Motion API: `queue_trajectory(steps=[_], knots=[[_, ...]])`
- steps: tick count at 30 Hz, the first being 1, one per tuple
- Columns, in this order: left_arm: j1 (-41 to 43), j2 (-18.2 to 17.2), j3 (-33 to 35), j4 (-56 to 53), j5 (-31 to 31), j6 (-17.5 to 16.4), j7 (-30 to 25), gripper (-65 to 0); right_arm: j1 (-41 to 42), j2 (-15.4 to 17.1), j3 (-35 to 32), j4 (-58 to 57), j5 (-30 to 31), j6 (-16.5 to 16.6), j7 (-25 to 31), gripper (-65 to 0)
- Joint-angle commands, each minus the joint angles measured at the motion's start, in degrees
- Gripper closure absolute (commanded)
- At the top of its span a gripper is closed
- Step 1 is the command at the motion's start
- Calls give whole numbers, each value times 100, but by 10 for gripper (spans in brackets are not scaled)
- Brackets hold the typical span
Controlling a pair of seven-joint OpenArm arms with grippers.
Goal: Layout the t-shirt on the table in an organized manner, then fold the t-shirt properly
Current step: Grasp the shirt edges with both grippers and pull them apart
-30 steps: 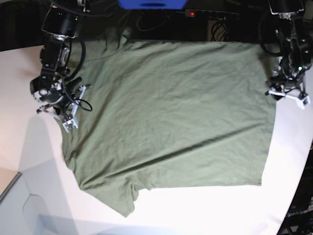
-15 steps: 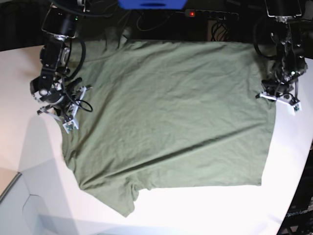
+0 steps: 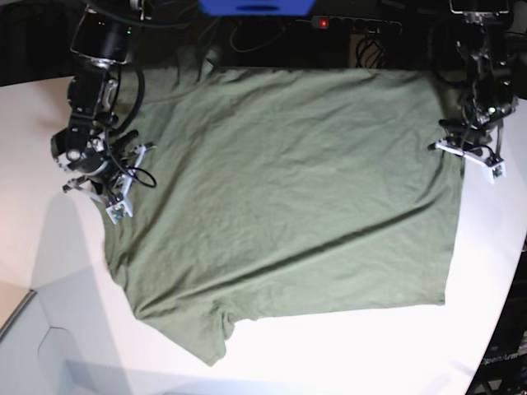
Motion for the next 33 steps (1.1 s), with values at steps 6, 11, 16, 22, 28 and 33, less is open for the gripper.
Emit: queue_trajectory(steps=[6, 11, 16, 22, 28, 33], knots=[[-581, 18, -50, -681, 458, 9, -125, 0, 104, 44, -6, 79, 42, -25, 85, 0], [-765, 10, -23, -1156, 555, 9, -450, 0, 104, 62, -6, 79, 42, -25, 85, 0], [-1082, -140, -6, -1991, 555, 9, -890, 0, 192, 70, -15, -88, 42, -25, 94, 0], [-1855, -280, 241, -2765, 555, 9, -1127, 0, 447, 185, -6, -835, 25, -25, 103, 0], [-2348, -263, 812, -2800, 555, 9, -1127, 0, 482, 211, 29, -1169, 16, -25, 411, 0], [-2524, -254, 1023, -2800, 555, 9, -1109, 0, 430, 440, 161, -1292, 7, -25, 446, 0]])
